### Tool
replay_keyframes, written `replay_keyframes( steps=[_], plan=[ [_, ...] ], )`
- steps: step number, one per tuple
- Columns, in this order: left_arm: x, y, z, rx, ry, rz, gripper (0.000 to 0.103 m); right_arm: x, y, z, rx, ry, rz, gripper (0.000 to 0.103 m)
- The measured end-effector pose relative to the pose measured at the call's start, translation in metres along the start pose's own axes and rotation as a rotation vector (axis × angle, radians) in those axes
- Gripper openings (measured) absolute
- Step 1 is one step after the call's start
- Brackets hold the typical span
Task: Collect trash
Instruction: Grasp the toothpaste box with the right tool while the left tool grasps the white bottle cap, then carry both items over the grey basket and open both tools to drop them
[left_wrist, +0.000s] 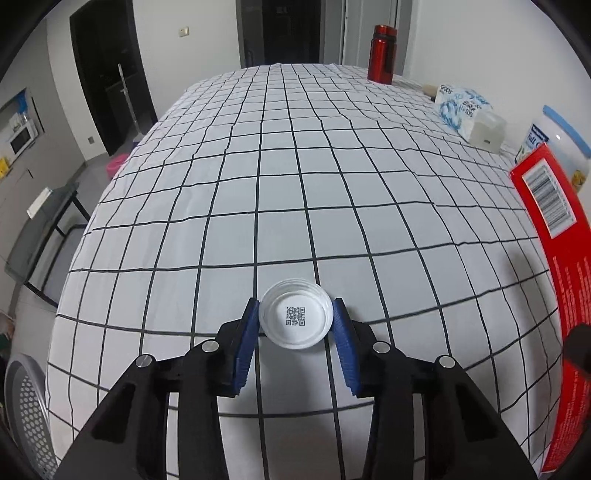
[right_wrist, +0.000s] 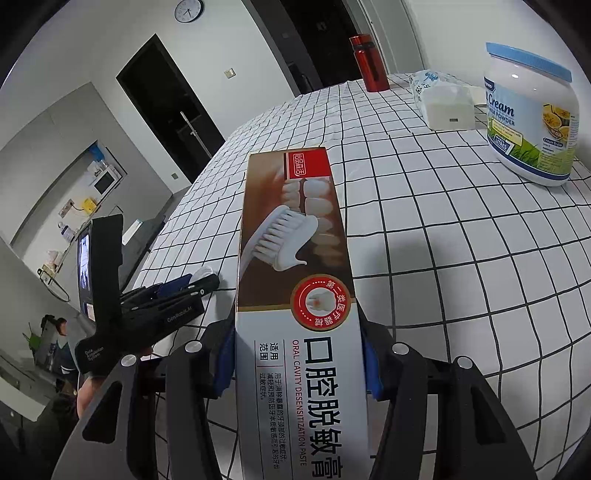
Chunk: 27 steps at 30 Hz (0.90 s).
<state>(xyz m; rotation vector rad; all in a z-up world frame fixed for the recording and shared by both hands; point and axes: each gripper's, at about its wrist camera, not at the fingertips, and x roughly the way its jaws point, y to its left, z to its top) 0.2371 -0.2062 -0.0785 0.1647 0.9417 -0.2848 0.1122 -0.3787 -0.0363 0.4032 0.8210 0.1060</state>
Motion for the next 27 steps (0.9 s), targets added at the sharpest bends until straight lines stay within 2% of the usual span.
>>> replay_keyframes(
  steps=[5, 14, 21, 27],
  plan=[
    [-0.011, -0.001, -0.008, 0.004, -0.007, -0.008, 0.039, 0.003, -0.001, -0.001, -0.001, 0.006, -0.003, 0.052],
    [-0.072, 0.019, -0.037, -0.020, -0.084, -0.002, 0.039, -0.001, 0.024, -0.015, -0.041, 0.017, -0.008, 0.052],
    [-0.126, 0.062, -0.072, -0.071, -0.146, 0.025, 0.039, -0.012, 0.074, -0.042, -0.082, 0.028, 0.032, 0.052],
    [-0.167, 0.121, -0.109, -0.146, -0.176, 0.086, 0.039, -0.009, 0.138, -0.069, -0.152, 0.051, 0.107, 0.052]
  ],
)
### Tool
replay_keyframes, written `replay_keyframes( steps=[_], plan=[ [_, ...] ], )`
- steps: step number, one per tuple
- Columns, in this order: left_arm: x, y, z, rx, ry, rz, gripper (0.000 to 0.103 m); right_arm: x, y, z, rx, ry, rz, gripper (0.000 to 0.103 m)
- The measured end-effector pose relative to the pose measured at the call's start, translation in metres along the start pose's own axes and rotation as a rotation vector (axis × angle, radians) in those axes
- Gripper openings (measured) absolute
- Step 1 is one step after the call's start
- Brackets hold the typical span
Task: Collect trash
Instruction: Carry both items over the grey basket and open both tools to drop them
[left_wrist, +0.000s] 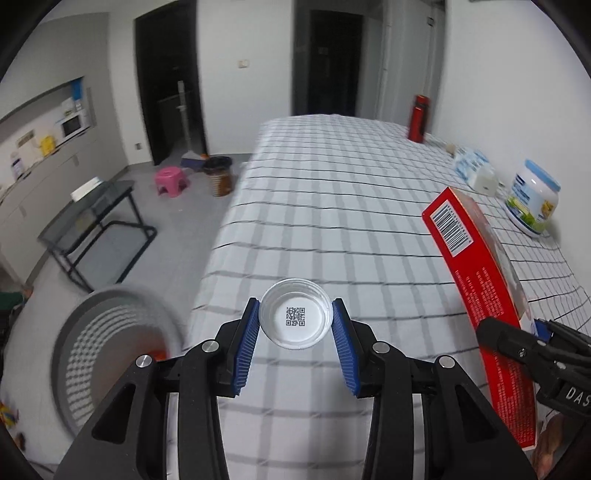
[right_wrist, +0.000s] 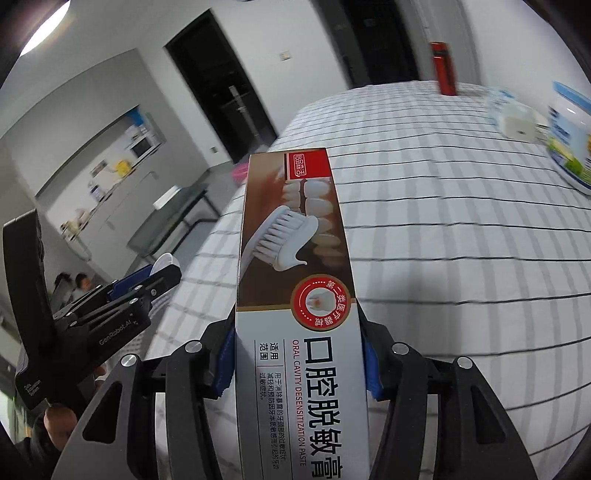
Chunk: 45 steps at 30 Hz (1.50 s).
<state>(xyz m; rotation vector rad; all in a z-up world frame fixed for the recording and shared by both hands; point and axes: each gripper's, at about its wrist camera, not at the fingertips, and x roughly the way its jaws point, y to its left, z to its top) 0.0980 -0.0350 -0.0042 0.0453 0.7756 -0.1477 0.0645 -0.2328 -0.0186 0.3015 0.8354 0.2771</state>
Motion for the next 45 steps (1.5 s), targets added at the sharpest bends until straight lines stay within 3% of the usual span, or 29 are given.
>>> replay_keyframes(
  steps=[12, 19, 32, 35, 38, 45],
  plan=[
    [-0.031, 0.147, -0.045, -0.155, 0.025, 0.207, 0.039, 0.069, 0.134, -0.021, -0.154, 0.117, 0.144, 0.052],
    [-0.028, 0.206, -0.062, -0.232, 0.051, 0.272, 0.039, 0.109, 0.202, -0.022, -0.253, 0.169, 0.191, 0.052],
    [-0.006, 0.243, -0.084, -0.312, 0.114, 0.277, 0.040, 0.162, 0.254, -0.030, -0.356, 0.306, 0.173, 0.052],
    [-0.007, 0.246, -0.086, -0.325, 0.117, 0.278, 0.042, 0.164, 0.263, -0.029, -0.364, 0.303, 0.173, 0.053],
    [-0.010, 0.249, -0.087, -0.330, 0.109, 0.287, 0.057, 0.162, 0.267, -0.027, -0.370, 0.283, 0.180, 0.065],
    [-0.016, 0.250, -0.086, -0.334, 0.099, 0.293, 0.058, 0.157, 0.268, -0.029, -0.363, 0.260, 0.178, 0.065]
  ],
)
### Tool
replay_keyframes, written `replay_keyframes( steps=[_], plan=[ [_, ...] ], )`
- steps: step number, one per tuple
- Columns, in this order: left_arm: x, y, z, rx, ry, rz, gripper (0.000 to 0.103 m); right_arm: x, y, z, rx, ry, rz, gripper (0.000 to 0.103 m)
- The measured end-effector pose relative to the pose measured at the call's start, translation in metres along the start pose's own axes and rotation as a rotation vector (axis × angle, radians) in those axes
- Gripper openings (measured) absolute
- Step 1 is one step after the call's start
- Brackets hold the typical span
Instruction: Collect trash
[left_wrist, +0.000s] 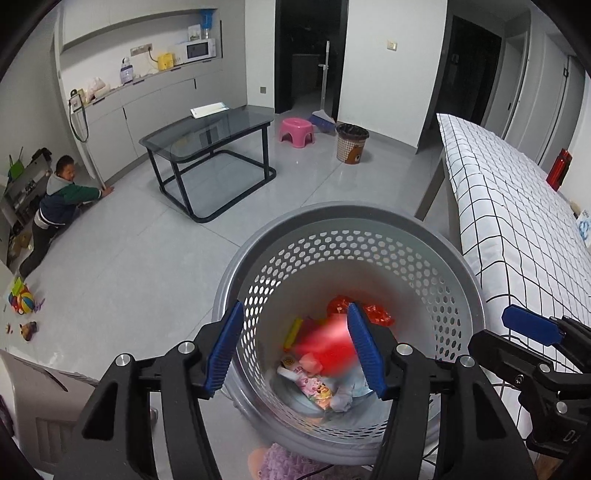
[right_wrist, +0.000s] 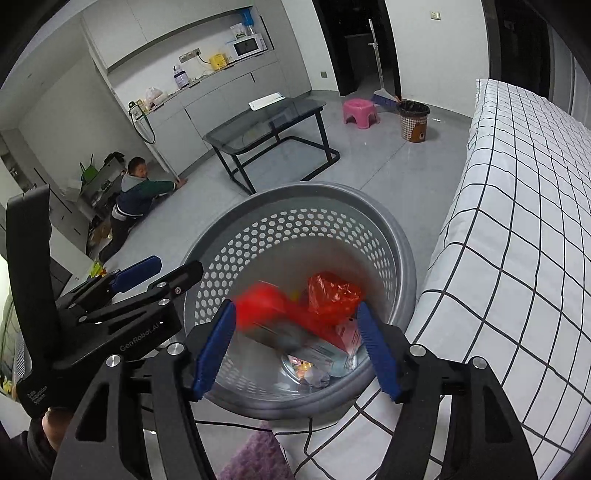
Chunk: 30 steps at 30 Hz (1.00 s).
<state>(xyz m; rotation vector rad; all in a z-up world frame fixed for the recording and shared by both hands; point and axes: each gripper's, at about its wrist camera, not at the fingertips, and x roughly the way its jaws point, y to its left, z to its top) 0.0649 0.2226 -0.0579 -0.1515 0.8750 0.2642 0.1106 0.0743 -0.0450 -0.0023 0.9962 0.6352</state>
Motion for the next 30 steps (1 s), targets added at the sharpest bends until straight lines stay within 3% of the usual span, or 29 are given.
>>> replay_keyframes(
  steps=[13, 30],
  plan=[
    [-0.014, 0.000, -0.002, 0.004, -0.012, 0.005, 0.061, -0.008, -0.009, -0.012, 0.019, -0.029, -0.004, 0.065],
    [-0.032, -0.012, -0.002, 0.018, -0.058, 0.024, 0.081, -0.024, -0.019, -0.024, 0.044, -0.073, -0.026, 0.066]
  ],
)
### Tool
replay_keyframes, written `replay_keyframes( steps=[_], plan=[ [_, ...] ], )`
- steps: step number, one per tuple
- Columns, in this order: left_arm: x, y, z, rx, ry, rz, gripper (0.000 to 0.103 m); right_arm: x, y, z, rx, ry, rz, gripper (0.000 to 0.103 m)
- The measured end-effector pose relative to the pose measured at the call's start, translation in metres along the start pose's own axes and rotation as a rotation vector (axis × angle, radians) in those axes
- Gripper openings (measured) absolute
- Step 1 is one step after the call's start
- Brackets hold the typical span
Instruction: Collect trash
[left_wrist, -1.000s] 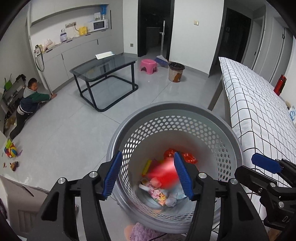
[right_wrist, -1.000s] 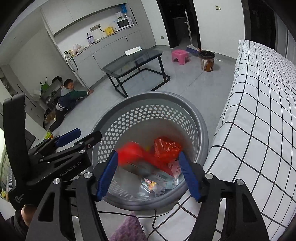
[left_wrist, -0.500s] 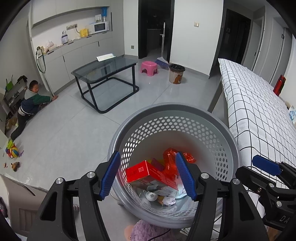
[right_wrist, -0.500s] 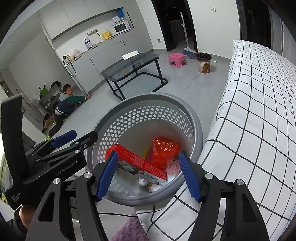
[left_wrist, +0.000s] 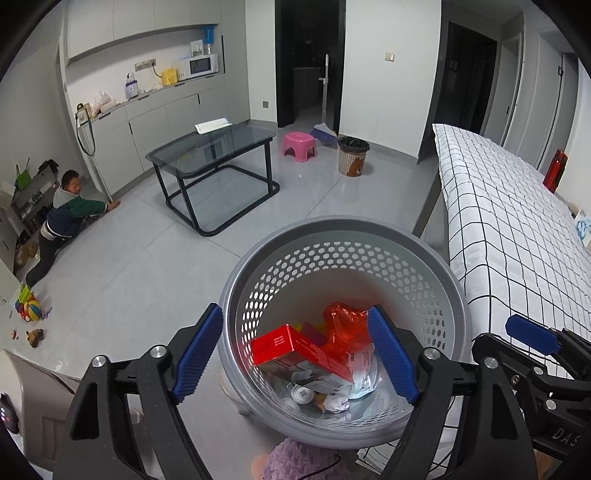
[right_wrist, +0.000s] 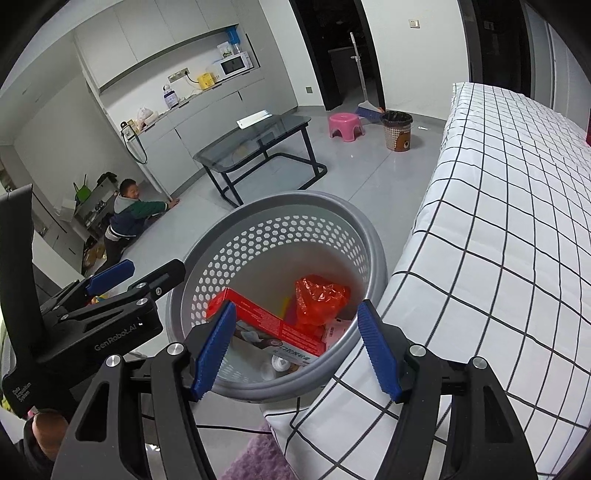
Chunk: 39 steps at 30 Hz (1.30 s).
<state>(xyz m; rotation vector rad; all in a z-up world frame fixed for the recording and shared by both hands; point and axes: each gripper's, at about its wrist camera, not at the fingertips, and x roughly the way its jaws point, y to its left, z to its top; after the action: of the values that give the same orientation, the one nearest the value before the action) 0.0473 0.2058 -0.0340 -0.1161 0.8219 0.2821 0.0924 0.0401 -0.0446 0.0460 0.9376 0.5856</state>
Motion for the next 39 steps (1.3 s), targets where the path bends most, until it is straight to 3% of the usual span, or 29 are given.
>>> replay_keyframes(
  steps=[24, 39],
  plan=[
    [-0.010, -0.008, -0.001, 0.018, -0.016, 0.014, 0.093, -0.016, -0.012, 0.000, 0.017, -0.038, -0.011, 0.066],
    [-0.011, -0.012, -0.002, 0.036, -0.016, 0.014, 0.094, -0.017, -0.013, 0.000, 0.019, -0.039, -0.011, 0.066]
  ],
)
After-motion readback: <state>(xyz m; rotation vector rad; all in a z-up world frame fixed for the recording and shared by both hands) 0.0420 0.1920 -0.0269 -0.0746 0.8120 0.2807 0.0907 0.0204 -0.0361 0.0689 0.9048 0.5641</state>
